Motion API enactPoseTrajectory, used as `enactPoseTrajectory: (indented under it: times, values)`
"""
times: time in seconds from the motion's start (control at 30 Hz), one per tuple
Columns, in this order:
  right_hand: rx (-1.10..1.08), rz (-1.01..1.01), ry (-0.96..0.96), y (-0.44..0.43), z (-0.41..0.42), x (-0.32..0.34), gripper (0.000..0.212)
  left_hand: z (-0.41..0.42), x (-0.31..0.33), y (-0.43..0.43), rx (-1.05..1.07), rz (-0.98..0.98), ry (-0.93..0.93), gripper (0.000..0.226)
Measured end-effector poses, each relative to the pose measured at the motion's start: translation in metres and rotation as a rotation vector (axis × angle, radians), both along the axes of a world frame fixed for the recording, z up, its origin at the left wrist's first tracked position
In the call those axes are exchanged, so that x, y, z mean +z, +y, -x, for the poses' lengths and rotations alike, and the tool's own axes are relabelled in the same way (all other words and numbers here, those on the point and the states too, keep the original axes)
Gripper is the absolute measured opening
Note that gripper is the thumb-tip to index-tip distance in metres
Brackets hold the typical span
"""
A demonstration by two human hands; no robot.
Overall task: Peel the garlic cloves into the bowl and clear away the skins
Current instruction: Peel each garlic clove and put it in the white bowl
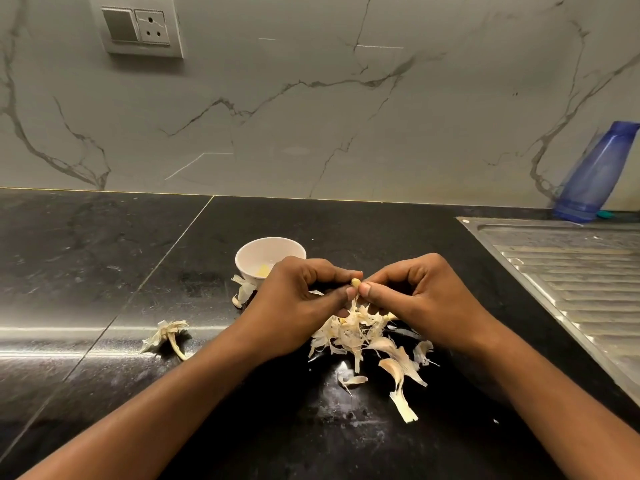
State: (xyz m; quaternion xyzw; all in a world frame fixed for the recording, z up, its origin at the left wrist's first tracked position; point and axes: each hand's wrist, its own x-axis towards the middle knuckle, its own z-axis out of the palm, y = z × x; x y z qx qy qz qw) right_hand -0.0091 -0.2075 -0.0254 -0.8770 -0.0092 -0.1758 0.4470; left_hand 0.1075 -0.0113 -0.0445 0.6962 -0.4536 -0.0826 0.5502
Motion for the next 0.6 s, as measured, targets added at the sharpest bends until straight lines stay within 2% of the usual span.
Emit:
enactPoseTrajectory:
  times: [0.3,0.6]
  values:
    - [0.013,0.062,-0.033,-0.0021,-0.0002,-0.0038,0.013,0.0019,-0.0048,-0.0028,-0.027,-0.024,-0.015,0.024]
    - [-0.019,0.07,-0.037,-0.002,-0.0011,-0.0026,0.012,0.0014,-0.008,-0.004,0.038,-0.016,-0.021,0.023]
